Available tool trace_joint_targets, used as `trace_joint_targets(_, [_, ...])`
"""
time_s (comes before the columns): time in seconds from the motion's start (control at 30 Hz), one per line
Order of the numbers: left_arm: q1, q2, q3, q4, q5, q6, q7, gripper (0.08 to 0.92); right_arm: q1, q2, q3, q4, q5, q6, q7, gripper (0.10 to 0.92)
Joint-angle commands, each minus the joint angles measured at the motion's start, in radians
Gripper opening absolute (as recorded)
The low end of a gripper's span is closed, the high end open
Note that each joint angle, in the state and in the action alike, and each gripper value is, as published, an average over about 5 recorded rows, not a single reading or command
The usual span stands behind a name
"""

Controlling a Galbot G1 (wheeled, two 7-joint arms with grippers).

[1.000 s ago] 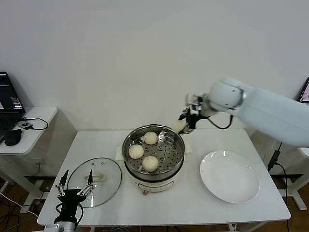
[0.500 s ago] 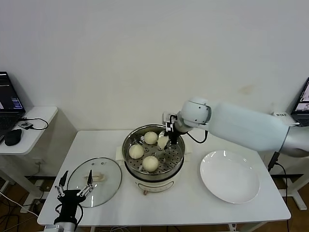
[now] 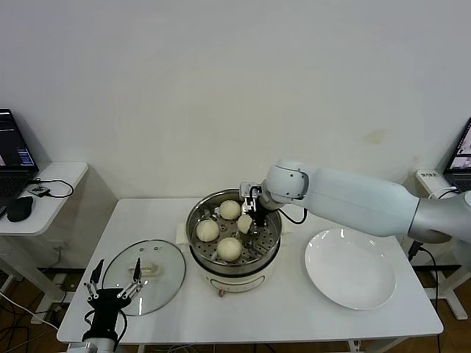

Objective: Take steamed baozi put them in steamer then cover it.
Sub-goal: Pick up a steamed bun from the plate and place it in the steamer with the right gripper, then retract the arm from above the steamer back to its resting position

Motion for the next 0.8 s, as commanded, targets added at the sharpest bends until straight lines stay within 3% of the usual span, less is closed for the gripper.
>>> trace_joint_targets(0.03, [0.001, 0.003, -0.003, -0.001, -0.002, 0.0, 0.0, 0.823, 0.016, -0.033, 0.03, 0.041, 0.029, -0.014, 0.008, 0.668])
trace_joint_targets(0.17, [-0.001, 0.004, -0.003, -0.002, -0.004, 0.0, 0.0, 0.823, 0.061, -0.104, 0.061, 0.093, 0.053, -0.016, 0.002, 0.778])
trace_joint_targets(0.3, [-0.005, 0.006, -0.003, -0.002, -0.006, 0.001, 0.0, 0.823, 0.061, -0.202, 0.128, 0.161, 0.069, 0.002, 0.041, 0.819])
trace_joint_targets(0.57, [-0.013, 0.021, -0.008, 0.009, -0.008, 0.001, -0.003, 0.823, -0.154, -0.493, 0.301, 0.371, 0.19, 0.123, 0.458, 0.823])
trace_joint_targets(0.8, [-0.018, 0.027, -0.003, 0.031, 0.014, 0.001, -0.009, 0.823, -0.783, -0.657, 0.839, 0.503, 0.193, 0.36, 0.729, 0.823])
